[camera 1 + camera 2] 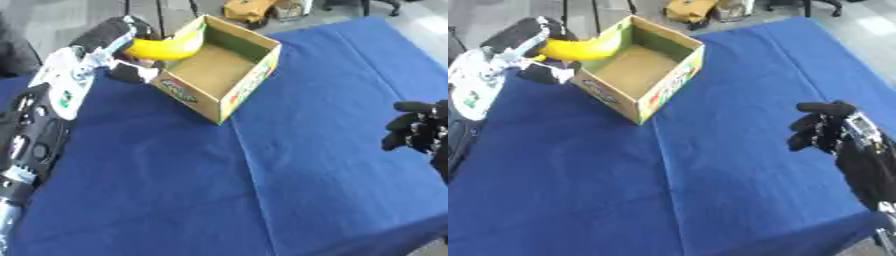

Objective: Pick up objects on the table and place them in the box.

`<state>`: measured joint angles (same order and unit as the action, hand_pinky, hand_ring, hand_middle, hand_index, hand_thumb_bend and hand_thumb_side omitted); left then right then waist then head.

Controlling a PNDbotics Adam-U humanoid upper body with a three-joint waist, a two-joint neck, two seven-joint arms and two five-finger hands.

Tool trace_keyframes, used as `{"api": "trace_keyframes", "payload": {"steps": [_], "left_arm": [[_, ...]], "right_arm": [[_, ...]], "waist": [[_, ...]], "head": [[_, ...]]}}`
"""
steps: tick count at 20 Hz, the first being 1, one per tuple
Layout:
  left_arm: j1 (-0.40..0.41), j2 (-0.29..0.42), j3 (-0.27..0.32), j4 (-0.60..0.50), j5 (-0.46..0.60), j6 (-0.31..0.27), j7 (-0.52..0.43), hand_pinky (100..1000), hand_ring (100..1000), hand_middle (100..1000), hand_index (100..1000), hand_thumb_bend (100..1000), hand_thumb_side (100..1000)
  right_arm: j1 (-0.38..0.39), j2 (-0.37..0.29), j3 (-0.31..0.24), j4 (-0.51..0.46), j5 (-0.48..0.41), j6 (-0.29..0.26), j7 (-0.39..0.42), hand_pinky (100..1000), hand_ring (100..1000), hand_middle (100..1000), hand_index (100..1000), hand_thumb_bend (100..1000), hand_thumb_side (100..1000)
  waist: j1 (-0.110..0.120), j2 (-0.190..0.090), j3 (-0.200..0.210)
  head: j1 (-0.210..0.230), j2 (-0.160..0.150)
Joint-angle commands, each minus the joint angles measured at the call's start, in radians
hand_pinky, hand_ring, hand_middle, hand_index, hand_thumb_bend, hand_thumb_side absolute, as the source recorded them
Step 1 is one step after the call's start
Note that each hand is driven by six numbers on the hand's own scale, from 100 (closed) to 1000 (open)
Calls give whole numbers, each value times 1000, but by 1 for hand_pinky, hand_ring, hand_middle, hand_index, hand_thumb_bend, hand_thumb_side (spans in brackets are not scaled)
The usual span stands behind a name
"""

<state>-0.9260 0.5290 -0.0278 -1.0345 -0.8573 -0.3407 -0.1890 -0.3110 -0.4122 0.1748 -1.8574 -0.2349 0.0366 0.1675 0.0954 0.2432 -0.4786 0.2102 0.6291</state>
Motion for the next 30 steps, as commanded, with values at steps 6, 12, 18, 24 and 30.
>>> {"api": "trace_keyframes", "payload": {"steps": [6,12,18,24,30], "left_arm": [[-31,39,23,28,-40,-20,36,618,618,584,682,100,277],[-20,27,21,48,-103,-47,28,633,653,632,738,220,596],[-9,15,29,76,-128,-82,-11,636,657,638,740,320,789],[3,-1,33,71,-100,-110,-29,642,678,670,743,365,1000],[51,12,25,-84,161,-115,2,618,662,640,716,187,966]], "right_arm": [[-53,5,31,-25,12,6,40,586,571,586,813,100,1000],[-57,9,37,-14,24,7,51,585,571,586,813,100,1000],[-55,10,37,-5,28,8,53,584,570,585,813,100,1000],[-49,10,35,1,26,9,52,584,570,584,812,100,1000],[-26,7,25,8,19,7,47,583,570,584,811,100,1000]], "waist": [[37,7,-91],[61,10,-103],[70,5,-99],[67,-4,-82],[44,-31,-9]], "head": [[109,-67],[137,-71],[139,-63],[128,-55],[106,-30]]}}
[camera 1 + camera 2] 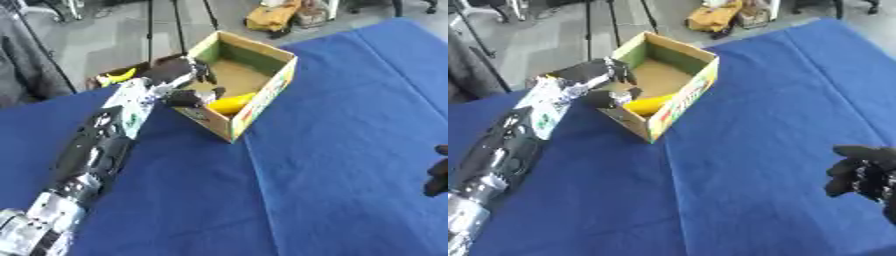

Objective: Pick up objects on the table and place them in the box.

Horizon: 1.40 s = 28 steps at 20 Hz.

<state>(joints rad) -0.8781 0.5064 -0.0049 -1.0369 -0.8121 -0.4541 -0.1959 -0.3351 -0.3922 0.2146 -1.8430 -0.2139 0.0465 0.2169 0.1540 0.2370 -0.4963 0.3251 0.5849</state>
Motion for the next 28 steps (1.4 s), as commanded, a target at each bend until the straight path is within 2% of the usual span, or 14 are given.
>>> {"api": "trace_keyframes", "payload": {"steps": [1,5,8,11,14,17,19,22,28], "left_arm": [[27,39,-2,-123,190,2,1,614,660,637,712,168,962],[153,68,9,-314,473,59,-29,594,649,620,698,100,974],[277,80,38,-464,686,120,-25,585,648,616,693,100,1000],[427,58,86,-596,876,179,11,575,643,607,681,115,1000],[566,1,136,-683,1020,229,77,554,639,603,672,160,1000],[676,-59,165,-713,1082,278,133,553,642,606,672,183,1000],[721,-102,178,-719,1095,309,147,554,643,607,672,189,1000],[756,-162,197,-730,1091,346,147,553,644,609,675,187,1000],[787,-223,217,-749,1076,377,129,552,643,608,677,188,1000]], "right_arm": [[7,-14,-19,-3,-3,-3,-6,583,570,584,811,100,1000],[40,-13,-36,7,-10,-3,-22,584,571,584,811,100,1000],[55,-11,-43,11,-14,-4,-29,584,571,585,811,100,1000],[72,-10,-54,15,-20,-6,-40,584,571,585,810,100,1000],[87,-6,-61,17,-27,-9,-48,585,572,585,810,100,1000],[103,-3,-66,19,-37,-13,-55,584,573,585,809,100,1000],[110,0,-72,20,-44,-16,-62,584,573,585,808,100,1000],[120,7,-80,23,-51,-19,-72,583,573,584,807,100,1000],[139,21,-88,32,-48,-20,-83,582,573,583,805,100,1000]], "waist": [[-18,-35,30],[-33,-64,119],[-45,-80,179],[-61,-97,236],[-80,-114,281],[-97,-133,315],[-105,-141,332],[-111,-147,347],[-123,-154,367]], "head": [[-14,23],[-51,54],[-72,74],[-100,98],[-125,123],[-143,148],[-152,165],[-158,181],[-171,185]]}}
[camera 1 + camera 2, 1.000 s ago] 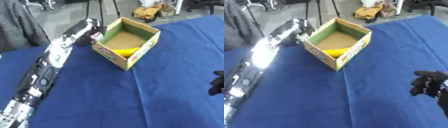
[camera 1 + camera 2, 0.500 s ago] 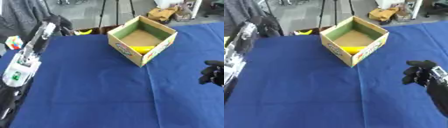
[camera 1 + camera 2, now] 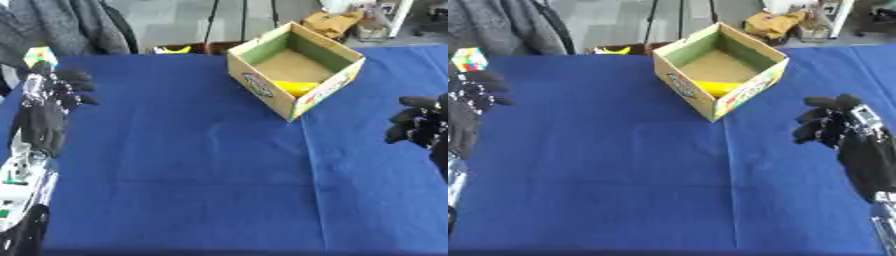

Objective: Pick up objects on the table and place them in the box.

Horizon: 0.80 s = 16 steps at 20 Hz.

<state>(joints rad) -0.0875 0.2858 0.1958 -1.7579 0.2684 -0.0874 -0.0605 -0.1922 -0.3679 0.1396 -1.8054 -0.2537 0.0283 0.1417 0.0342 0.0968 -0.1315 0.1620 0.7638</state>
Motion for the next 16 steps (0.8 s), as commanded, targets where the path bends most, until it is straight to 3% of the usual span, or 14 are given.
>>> {"api": "trace_keyframes", "payload": {"steps": [1,8,16], "left_arm": [[-1,-8,18,-29,-5,13,-9,553,643,608,677,188,1000],[10,-27,16,-35,-7,24,-36,554,645,610,681,189,1000],[-8,-49,13,-43,-3,42,-63,553,644,605,679,197,1000]], "right_arm": [[0,-2,-15,-4,-8,-2,-9,582,573,583,805,100,1000],[17,-1,-21,-3,-5,-6,-18,581,573,582,806,100,1000],[3,-8,-29,-16,-2,-10,-24,579,571,581,802,100,1000]], "waist": [[-5,-17,5],[-21,-29,35],[-30,-11,58]], "head": [[-10,6],[-21,6],[-47,6]]}}
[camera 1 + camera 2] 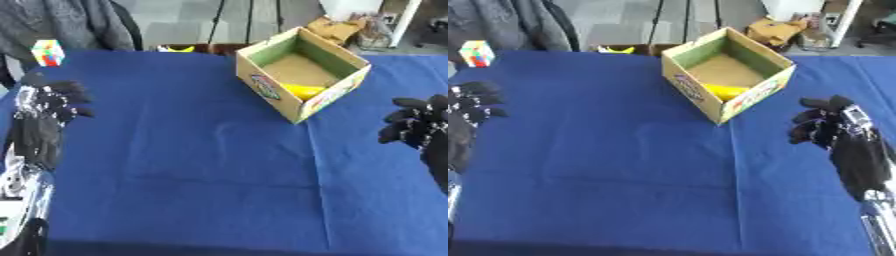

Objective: Pick up objects on the table and place them in the box.

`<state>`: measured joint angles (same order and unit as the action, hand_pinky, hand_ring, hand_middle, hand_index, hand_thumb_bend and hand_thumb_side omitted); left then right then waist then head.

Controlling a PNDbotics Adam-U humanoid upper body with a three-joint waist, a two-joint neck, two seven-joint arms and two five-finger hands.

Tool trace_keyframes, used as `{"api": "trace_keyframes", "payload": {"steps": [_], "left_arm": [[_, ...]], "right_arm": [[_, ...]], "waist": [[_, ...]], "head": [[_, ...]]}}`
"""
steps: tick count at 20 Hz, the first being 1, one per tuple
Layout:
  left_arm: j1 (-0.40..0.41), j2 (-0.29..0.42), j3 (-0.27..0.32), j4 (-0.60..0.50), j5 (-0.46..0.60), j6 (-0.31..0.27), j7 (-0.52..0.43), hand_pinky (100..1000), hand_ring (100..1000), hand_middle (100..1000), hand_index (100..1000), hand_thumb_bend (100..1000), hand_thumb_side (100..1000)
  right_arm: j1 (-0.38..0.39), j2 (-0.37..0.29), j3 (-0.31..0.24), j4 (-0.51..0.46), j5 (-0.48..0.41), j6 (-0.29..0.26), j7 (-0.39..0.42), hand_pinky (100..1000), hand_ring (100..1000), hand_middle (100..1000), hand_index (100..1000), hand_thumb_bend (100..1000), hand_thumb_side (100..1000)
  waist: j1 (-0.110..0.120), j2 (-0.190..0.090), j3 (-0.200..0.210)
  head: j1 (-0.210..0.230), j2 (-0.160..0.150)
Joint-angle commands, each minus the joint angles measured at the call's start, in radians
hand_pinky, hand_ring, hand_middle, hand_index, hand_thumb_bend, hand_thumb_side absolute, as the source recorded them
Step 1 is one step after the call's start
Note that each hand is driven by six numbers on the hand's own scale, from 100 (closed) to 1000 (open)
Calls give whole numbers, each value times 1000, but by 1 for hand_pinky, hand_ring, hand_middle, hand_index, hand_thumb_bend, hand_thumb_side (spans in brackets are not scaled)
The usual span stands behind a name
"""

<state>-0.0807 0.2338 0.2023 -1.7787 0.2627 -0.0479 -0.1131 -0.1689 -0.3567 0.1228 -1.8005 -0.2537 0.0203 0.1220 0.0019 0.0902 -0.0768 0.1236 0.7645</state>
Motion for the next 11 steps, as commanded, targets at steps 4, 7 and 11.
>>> {"api": "trace_keyframes", "payload": {"steps": [4,7,11], "left_arm": [[-16,-12,11,-25,0,8,-16,553,643,601,678,199,1000],[-18,-17,12,-29,-5,11,-17,552,642,598,676,200,1000],[-22,-24,12,-33,-9,13,-21,552,639,594,676,201,1000]], "right_arm": [[-33,-22,-17,-25,-5,-2,-11,577,569,579,799,100,1000],[-32,-22,-20,-26,-5,-2,-15,577,568,577,796,100,1000],[-28,-21,-24,-25,-1,-2,-21,576,568,576,793,100,1000]], "waist": [[1,2,17],[-2,5,17],[-4,9,18]], "head": [[-25,5],[-42,5],[-64,5]]}}
